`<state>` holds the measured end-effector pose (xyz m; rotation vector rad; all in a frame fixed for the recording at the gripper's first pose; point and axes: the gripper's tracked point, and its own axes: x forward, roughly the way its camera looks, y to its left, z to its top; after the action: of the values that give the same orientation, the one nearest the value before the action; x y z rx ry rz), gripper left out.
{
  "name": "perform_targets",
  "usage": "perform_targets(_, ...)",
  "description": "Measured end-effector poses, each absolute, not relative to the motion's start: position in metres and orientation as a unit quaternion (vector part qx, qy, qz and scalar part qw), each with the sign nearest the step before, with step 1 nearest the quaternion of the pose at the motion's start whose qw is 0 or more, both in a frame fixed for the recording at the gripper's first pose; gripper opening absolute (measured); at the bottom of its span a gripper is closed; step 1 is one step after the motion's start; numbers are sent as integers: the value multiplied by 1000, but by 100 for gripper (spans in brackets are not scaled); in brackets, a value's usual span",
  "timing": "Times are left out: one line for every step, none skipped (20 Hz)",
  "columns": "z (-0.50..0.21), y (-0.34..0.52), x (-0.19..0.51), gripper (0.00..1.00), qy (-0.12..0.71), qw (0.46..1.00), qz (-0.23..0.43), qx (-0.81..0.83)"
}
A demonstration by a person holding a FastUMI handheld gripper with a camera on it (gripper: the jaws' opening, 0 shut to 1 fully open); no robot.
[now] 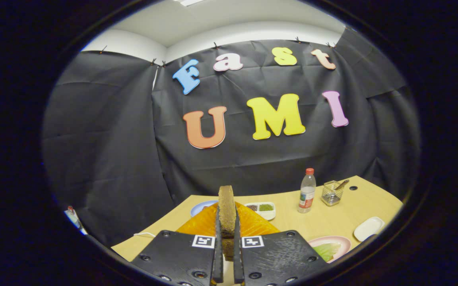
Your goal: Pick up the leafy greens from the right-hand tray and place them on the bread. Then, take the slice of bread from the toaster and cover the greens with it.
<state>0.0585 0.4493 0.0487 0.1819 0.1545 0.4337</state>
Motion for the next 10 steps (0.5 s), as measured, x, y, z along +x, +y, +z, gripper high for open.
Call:
perform_targets(46,431,61,10,78,971,205,94)
perform_targets(41,411,64,10,78,973,193,96)
perform_targets(34,392,71,10,80,976,180,97)
perform_targets(23,371,77,10,82,978,164,99)
perform_targets(12,354,82,10,86,980,150,100)
perform_targets(-1,338,86,10,92,981,137,98)
perform_targets(-15,323,87,10,97,983,124,97)
perform_targets(-26,312,90,10,102,983,114,97)
perform_targets(-41,304,91,10,109,984,104,99)
perform_targets(-53,299,93,10,115,983,98,103)
